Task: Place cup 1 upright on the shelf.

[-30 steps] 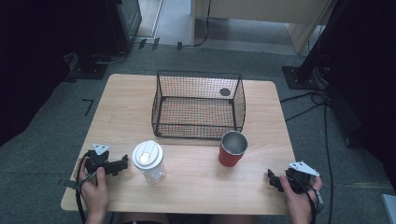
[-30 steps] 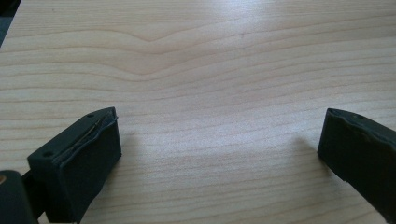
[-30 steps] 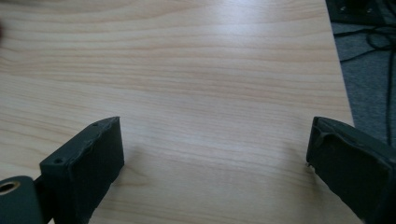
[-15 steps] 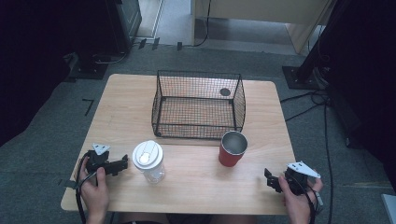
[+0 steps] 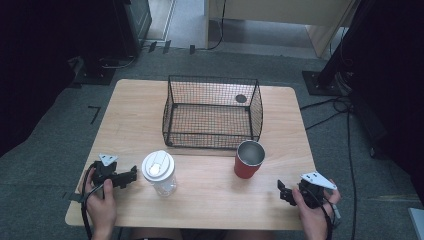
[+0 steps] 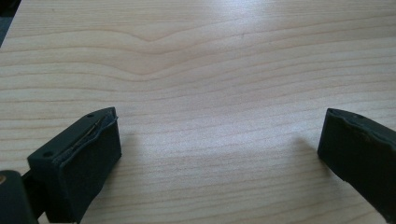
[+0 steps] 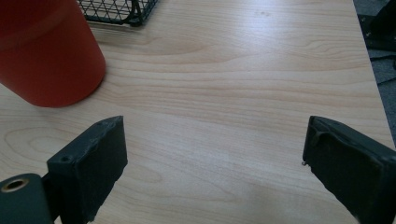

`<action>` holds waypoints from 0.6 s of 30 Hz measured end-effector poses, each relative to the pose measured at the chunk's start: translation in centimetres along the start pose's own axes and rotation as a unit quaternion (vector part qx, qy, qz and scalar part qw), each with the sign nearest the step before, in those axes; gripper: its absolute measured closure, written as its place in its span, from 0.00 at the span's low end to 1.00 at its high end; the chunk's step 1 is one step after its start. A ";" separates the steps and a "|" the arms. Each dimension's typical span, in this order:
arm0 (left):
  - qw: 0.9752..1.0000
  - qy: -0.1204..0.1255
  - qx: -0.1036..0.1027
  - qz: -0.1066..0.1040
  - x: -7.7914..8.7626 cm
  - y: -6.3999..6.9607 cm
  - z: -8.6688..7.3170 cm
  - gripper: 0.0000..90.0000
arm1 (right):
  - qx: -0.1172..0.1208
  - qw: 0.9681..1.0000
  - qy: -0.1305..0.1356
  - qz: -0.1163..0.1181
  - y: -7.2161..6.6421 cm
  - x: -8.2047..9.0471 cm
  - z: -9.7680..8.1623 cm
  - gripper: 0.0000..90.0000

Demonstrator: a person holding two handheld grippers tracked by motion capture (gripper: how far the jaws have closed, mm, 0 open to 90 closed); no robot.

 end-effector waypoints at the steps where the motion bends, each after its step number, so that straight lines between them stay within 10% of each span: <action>1: 1.000 0.000 0.000 0.000 0.0 0.0 0.0 0.00 | 0.000 1.000 0.000 0.000 -0.1 0.0 0.0 0.08; 18: 1.000 0.000 0.000 0.000 0.0 0.0 0.0 0.00 | -0.001 1.000 0.014 0.016 -1.3 0.2 0.9 0.08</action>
Point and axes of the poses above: each handheld gripper's, and its own axes: x roughly backward along the jaws, z roughly out of its top, y roughly to its right, the point moved 2 cm from there along -x, roughly forward along the jaws, and after that the axes turned 14 degrees about y, right-handed, at the moved point
